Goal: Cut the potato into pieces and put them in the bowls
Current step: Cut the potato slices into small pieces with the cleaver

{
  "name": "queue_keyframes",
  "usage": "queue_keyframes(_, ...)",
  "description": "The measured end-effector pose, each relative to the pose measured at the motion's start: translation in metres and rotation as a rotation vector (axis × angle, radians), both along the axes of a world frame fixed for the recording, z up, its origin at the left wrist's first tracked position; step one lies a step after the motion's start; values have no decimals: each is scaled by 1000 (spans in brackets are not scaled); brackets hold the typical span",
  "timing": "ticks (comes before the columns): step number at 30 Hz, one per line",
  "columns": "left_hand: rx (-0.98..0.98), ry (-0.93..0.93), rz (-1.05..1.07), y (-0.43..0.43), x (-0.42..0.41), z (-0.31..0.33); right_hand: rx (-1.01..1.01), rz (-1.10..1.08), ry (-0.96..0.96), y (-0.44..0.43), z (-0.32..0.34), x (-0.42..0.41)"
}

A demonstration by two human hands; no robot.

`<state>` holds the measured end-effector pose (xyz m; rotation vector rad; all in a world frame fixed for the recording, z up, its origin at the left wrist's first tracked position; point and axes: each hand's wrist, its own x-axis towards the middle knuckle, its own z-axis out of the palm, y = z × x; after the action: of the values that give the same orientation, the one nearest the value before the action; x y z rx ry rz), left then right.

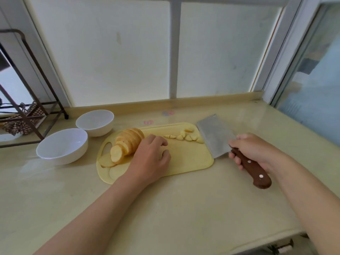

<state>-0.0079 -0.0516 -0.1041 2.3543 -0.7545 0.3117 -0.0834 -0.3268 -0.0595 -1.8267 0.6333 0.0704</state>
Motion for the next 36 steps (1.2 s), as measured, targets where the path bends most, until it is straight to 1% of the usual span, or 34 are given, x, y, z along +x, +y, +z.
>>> queue_keyframes(5,238,44,19,-23,-1,11,35,-10,-21,8,-12,-9)
queue_keyframes(7,314,125,56,-35,9,12,34,-7,-26,9,-12,-8)
queue_keyframes(10,353,259,90,-49,25,11,24,17,-18,11,-12,-4)
queue_keyframes(14,404,264,105,-68,39,5,-11,46,8,13,-11,0)
queue_keyframes(23,239,204,78,-95,42,5,-29,121,38,30,-14,11)
queue_keyframes(26,186,220,44,-100,40,5,-26,134,37,34,-14,14)
queue_keyframes(30,165,187,29,-105,39,0,-28,149,37,34,-14,14)
queue_keyframes(36,115,200,38,-112,40,-1,13,193,76,35,-12,11)
